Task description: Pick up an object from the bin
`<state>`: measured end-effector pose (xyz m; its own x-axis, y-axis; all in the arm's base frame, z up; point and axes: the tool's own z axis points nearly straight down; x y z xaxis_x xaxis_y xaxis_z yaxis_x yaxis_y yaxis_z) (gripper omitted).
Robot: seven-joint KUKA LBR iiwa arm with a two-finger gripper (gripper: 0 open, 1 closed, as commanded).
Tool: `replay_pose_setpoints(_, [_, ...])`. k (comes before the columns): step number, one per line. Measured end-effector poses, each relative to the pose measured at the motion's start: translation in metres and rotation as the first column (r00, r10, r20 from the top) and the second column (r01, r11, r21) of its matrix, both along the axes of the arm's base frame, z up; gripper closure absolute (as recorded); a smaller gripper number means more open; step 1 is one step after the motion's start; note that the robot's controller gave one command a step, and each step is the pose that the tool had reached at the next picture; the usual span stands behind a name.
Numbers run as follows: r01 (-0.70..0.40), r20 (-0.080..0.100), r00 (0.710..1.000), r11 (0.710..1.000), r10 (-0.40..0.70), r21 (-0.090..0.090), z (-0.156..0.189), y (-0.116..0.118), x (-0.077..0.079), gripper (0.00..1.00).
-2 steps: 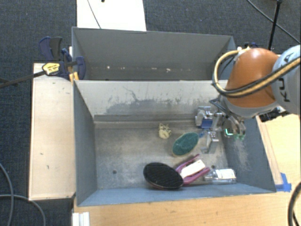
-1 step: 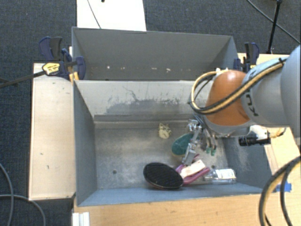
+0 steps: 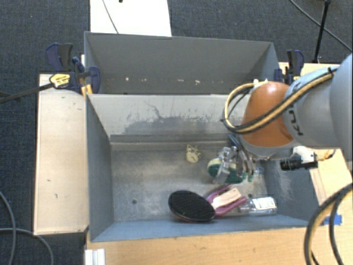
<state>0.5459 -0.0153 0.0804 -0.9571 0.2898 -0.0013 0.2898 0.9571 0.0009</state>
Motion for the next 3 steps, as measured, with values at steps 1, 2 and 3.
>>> replay_pose_setpoints(1, [0.034, 0.003, 0.999, 0.999, -0.034, -0.002, -0.011, -0.031, 0.006, 1.0])
replay_pose_setpoints(2, [-0.279, 0.005, 0.96, 0.96, 0.279, -0.003, 0.082, -0.065, -0.024, 1.0])
replay_pose_setpoints(3, [-0.31, 0.01, 0.951, 0.951, 0.31, -0.005, 0.243, -0.034, -0.02, 1.0])
